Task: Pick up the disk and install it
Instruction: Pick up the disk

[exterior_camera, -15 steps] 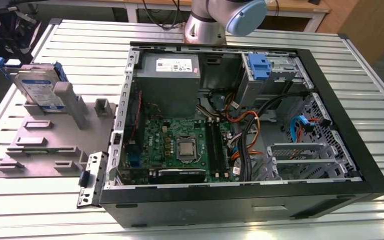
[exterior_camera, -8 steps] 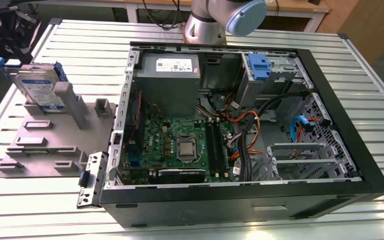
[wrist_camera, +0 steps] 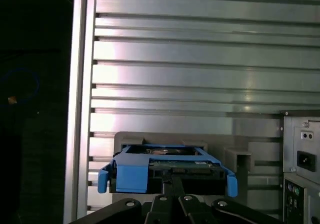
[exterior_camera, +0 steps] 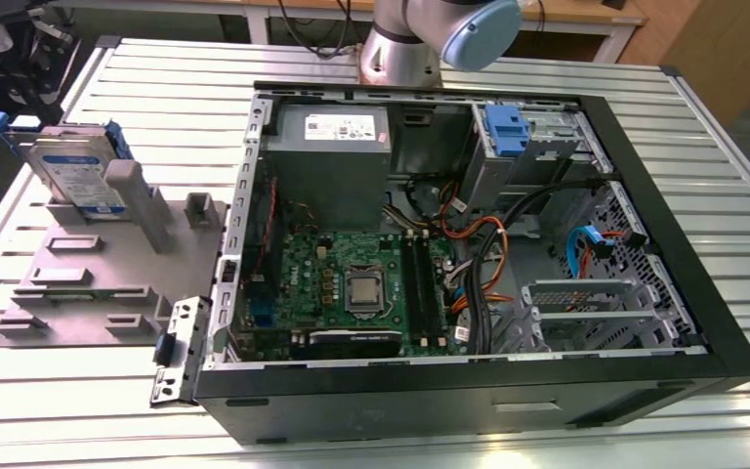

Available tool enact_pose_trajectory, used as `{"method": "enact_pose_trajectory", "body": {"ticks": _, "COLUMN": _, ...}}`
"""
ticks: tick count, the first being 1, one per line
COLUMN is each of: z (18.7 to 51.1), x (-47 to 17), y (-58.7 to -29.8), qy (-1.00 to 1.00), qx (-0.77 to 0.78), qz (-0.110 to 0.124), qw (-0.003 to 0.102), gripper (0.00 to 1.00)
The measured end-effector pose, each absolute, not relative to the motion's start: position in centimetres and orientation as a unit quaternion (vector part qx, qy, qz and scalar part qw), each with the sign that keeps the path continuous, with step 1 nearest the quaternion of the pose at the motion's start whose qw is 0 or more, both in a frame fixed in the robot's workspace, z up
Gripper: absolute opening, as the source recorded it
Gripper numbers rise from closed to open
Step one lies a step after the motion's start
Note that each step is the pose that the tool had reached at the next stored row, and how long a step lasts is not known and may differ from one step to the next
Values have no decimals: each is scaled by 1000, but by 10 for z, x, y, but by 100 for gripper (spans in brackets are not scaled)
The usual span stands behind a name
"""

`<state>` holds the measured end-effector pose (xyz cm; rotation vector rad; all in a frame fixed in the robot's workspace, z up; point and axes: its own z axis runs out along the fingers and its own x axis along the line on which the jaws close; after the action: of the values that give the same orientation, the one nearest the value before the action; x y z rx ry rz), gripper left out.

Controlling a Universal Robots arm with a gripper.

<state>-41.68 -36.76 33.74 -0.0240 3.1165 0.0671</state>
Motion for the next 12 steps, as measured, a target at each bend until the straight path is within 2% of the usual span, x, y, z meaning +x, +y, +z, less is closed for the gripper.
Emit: {"method": "enact_pose_trajectory", "body": {"ticks": 12, "z": 337, "x": -417, "y": -368, "qy": 1000, "qx": -18, "qz": 22, "qw": 12, "gripper": 11}}
